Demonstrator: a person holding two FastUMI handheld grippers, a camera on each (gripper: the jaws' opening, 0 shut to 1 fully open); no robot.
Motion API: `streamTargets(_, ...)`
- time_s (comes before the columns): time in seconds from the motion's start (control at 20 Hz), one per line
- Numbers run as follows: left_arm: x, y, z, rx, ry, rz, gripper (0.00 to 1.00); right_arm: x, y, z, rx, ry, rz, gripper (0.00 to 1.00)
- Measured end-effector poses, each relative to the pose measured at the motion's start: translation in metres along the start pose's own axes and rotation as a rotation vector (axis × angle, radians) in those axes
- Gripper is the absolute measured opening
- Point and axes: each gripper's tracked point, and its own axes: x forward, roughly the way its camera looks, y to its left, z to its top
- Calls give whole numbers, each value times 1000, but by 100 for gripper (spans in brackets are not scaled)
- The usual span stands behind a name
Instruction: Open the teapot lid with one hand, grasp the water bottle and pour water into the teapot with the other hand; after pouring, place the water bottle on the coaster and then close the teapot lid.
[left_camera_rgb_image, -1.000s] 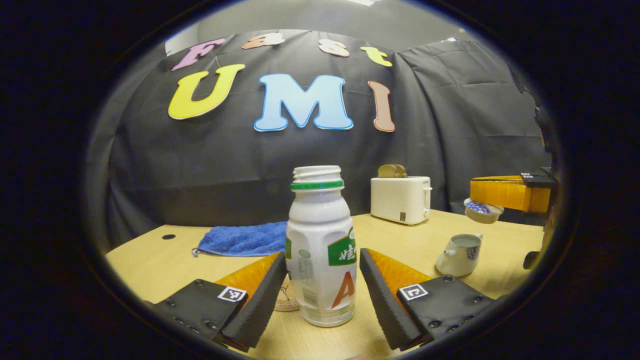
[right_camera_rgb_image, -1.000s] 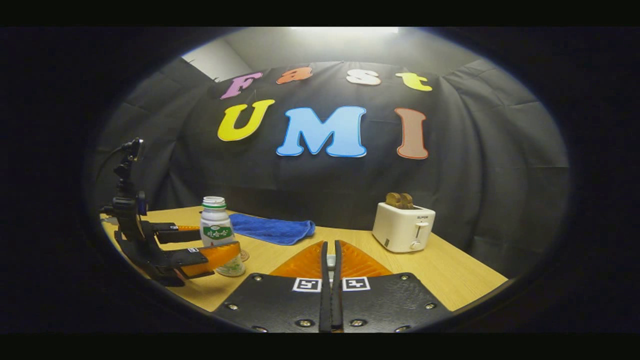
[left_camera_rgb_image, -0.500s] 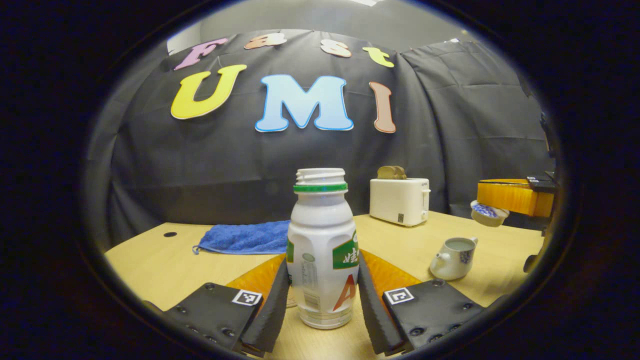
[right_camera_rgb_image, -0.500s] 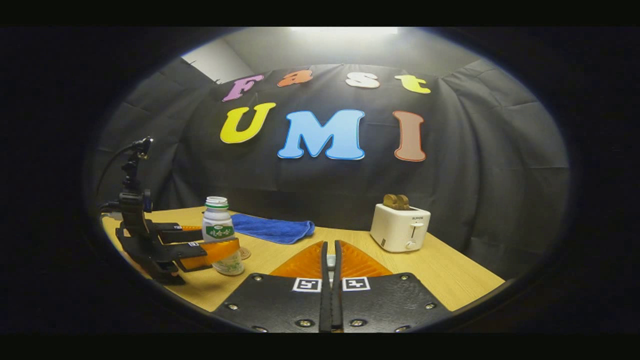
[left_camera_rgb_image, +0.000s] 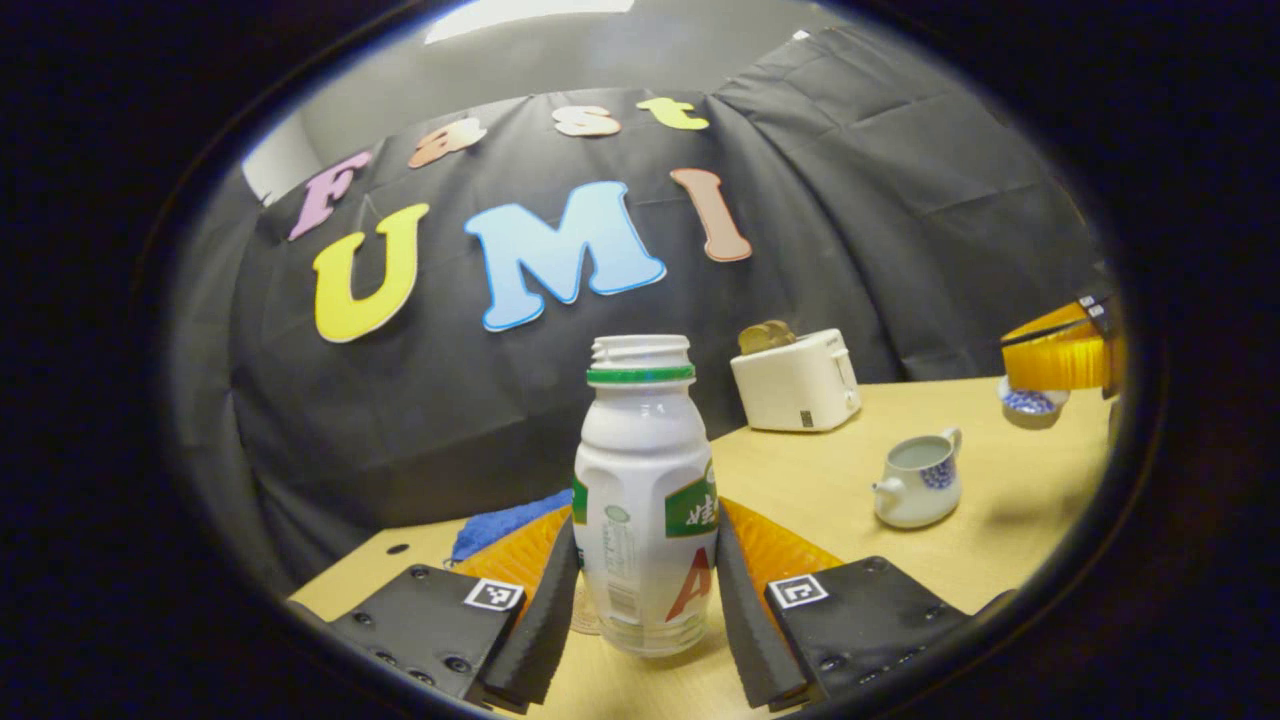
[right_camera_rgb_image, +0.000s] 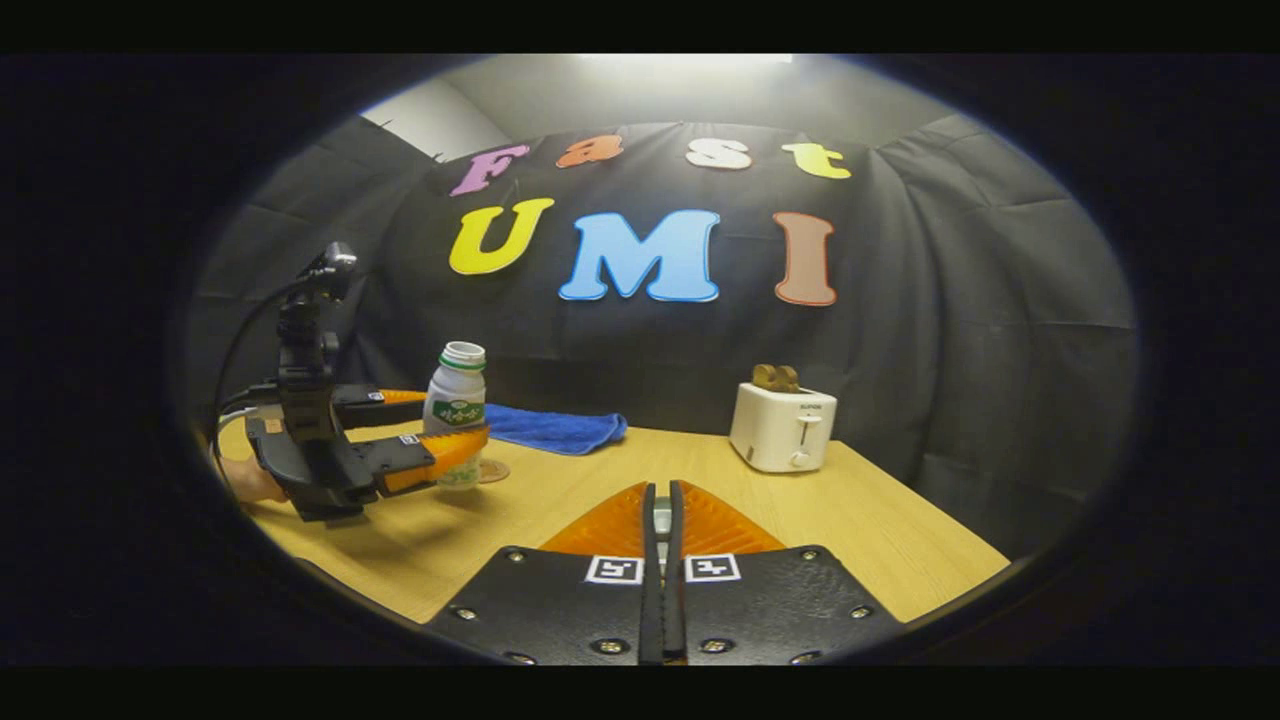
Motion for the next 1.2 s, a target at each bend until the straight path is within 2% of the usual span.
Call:
streamTargets(0.05,2,-7,0,29,11,-13,74,-5,-6,-5,19,8,-11,1)
streamTargets(0.1,5,-16,-2,41,14,-32,78,-9,-11,-8,30,13,-25,1)
streamTargets(0.2,9,-28,-4,96,29,-53,79,-15,-20,-11,26,11,-51,1)
streamTargets(0.25,12,-31,-4,142,30,-52,75,-19,-25,-12,17,9,-68,0)
streamTargets(0.3,12,-35,-3,192,30,-50,78,-21,-27,-13,18,9,-71,0)
streamTargets(0.45,19,-47,0,312,25,-56,79,-27,-33,-20,30,13,-85,0)
streamTargets(0.5,21,-50,1,344,25,-59,70,-29,-35,-22,38,16,-90,1)
streamTargets(0.55,24,-52,1,373,26,-64,70,-31,-38,-25,46,19,-97,1)
streamTargets(0.8,37,-66,1,549,33,-85,78,-39,-54,-33,69,26,-129,0)
streamTargets(1.05,49,-74,-3,699,49,-72,79,-42,-60,-32,72,14,-139,0)
streamTargets(1.2,53,-79,-8,747,62,-84,79,-42,-63,-33,76,16,-143,1)
